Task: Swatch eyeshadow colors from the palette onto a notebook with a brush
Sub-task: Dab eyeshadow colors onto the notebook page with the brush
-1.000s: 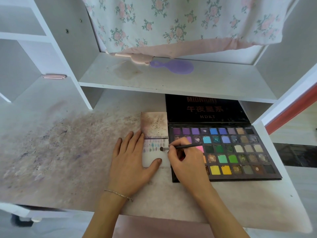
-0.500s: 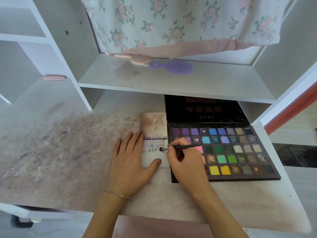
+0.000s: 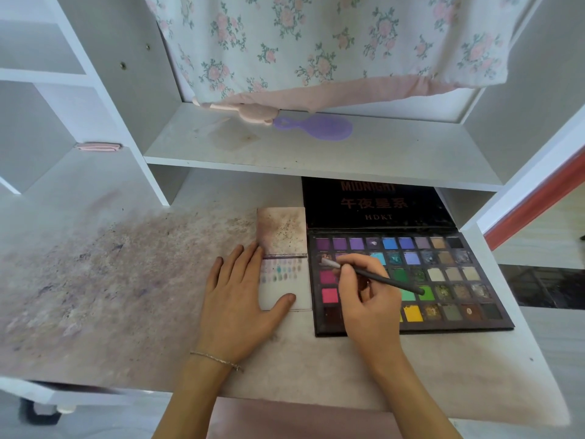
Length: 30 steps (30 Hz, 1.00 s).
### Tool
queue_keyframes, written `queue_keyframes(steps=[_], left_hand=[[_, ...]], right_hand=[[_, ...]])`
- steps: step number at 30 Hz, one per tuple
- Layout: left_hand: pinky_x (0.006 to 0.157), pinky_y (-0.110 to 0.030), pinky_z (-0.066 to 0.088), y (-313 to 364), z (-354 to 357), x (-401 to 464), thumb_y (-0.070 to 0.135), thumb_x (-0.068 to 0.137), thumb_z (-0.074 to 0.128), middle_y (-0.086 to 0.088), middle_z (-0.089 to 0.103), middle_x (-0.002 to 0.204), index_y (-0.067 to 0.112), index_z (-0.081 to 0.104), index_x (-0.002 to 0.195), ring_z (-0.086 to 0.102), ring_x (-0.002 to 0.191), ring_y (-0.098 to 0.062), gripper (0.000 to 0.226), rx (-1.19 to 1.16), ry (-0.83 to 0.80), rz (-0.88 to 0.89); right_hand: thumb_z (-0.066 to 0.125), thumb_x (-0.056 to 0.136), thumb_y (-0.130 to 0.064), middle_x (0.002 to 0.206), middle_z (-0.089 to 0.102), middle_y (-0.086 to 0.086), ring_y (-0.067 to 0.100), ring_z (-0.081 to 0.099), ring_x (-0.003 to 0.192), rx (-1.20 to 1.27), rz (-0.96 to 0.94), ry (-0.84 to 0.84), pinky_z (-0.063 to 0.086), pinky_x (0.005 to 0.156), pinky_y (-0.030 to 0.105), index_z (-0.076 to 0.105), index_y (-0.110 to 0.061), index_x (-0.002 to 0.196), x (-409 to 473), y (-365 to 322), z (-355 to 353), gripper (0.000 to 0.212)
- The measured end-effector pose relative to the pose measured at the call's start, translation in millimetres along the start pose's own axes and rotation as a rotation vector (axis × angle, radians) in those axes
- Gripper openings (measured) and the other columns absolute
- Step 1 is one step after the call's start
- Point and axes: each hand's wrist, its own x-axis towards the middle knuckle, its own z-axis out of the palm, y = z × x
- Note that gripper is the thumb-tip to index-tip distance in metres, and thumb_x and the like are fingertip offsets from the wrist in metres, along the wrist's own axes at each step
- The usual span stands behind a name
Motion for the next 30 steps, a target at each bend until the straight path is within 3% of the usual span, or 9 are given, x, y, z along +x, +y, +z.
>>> queue_keyframes(steps=[5, 11, 15, 21, 27, 30], left_hand=[[0.110, -0.027, -0.013, -1, 0, 0, 0.077, 0.063, 0.009, 0.003, 0.010, 0.154, 0.018, 0.008, 0.146, 0.001, 0.142, -0.013, 0.102, 0.000, -0.002, -0.027], [0.111, -0.030, -0.011, -5, 1, 0, 0.078, 0.060, 0.007, -0.001, 0.009, 0.155, 0.014, 0.008, 0.146, -0.001, 0.142, -0.015, 0.107, 0.041, -0.012, -0.053], [0.112, -0.031, -0.009, -4, 1, 2, 0.079, 0.060, 0.009, -0.002, 0.012, 0.154, 0.014, 0.012, 0.145, 0.002, 0.142, -0.016, 0.108, 0.023, -0.023, -0.049], [0.114, -0.034, -0.005, -1, 0, 2, 0.079, 0.059, 0.013, -0.003, 0.015, 0.154, 0.014, 0.017, 0.145, 0.005, 0.142, -0.018, 0.108, 0.007, -0.037, -0.054], [0.113, -0.034, -0.004, 0, 0, 2, 0.079, 0.058, 0.013, -0.002, 0.015, 0.154, 0.014, 0.018, 0.145, 0.006, 0.142, -0.018, 0.108, 0.012, -0.044, -0.055], [0.114, -0.034, -0.004, 0, 0, 1, 0.079, 0.058, 0.013, -0.002, 0.016, 0.153, 0.014, 0.019, 0.145, 0.006, 0.142, -0.018, 0.108, 0.011, -0.042, -0.059]], right_hand=[[0.051, 0.088, -0.009, 0.073, 0.060, 0.001, 0.013, 0.050, 0.054, -0.040, 0.011, 0.062, 0.039, 0.046, 0.014, 0.056, -0.034, 0.086, 0, 3, -26, 0.026], [0.049, 0.089, -0.003, 0.085, 0.060, -0.006, 0.007, 0.059, 0.076, -0.126, 0.116, 0.163, 0.053, 0.059, 0.024, 0.055, -0.033, 0.088, 0, 17, -69, 0.031], [0.048, 0.089, -0.002, 0.073, 0.057, -0.013, -0.003, 0.058, 0.067, -0.208, 0.125, 0.313, 0.048, 0.052, 0.010, 0.052, -0.036, 0.083, 5, 24, -98, 0.035], [0.045, 0.091, -0.009, 0.071, 0.052, -0.013, -0.018, 0.051, 0.066, -0.328, 0.235, 0.554, 0.035, 0.053, -0.003, 0.053, -0.013, 0.092, 14, 42, -128, 0.009], [0.046, 0.091, -0.009, 0.070, 0.051, -0.014, -0.021, 0.049, 0.066, -0.391, 0.255, 0.514, 0.033, 0.055, -0.005, 0.051, -0.018, 0.088, 15, 43, -128, 0.010], [0.046, 0.092, -0.011, 0.069, 0.050, -0.014, -0.006, 0.053, 0.063, -0.420, 0.275, 0.505, 0.035, 0.052, -0.003, 0.049, -0.020, 0.086, 15, 43, -128, 0.011]])
